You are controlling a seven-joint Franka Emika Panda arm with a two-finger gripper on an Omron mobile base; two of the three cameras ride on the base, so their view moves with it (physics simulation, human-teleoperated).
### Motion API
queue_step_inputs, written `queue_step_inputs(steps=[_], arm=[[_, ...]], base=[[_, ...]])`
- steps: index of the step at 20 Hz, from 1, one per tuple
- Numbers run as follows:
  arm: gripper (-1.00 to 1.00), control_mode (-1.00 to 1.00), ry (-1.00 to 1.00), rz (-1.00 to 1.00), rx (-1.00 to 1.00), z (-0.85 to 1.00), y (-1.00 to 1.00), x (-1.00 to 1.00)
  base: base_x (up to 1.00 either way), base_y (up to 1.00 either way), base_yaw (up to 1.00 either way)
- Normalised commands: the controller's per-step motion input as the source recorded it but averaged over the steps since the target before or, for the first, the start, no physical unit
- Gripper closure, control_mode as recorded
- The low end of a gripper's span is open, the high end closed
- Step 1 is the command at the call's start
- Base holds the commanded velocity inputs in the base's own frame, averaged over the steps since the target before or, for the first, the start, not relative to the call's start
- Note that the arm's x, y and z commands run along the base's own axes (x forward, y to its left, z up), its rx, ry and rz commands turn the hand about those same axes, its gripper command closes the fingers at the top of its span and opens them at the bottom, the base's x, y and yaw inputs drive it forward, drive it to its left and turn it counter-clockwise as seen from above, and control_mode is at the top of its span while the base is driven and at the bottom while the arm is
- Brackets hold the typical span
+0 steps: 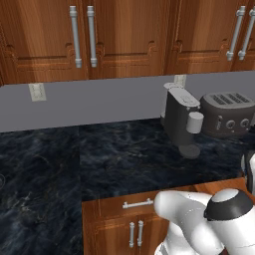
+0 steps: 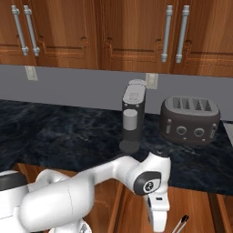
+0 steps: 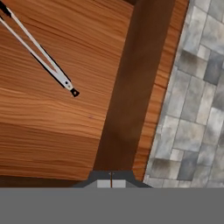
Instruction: Take the tongs from the drawer on the right and place them on the dining counter next to the tray containing the kebab skewer.
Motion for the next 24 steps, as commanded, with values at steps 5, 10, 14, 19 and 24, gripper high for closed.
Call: queue_step_inputs(steps=[5,10,14,19,24], arm=[[1.00,-1.00,-0.03,0.00,0.00,0.00,-0.12,0.07],[1.00,-1.00,-0.02,0.00,0.00,0.00,-0.11,0.03],[1.00,-1.00,0.00,0.00,0.00,0.00,-0.05,0.09],[1.00,-1.00,0.00,0.02,0.00,0.00,-0.01,0.21],[-1.00,-1.00,0.00,0.01,0.00,0.00,-0.01,0.14]], base=[[0.00,0.00,0.00],[0.00,0.00,0.00],[0.00,0.00,0.00],[0.00,0.00,0.00],[0.00,0.00,0.00]])
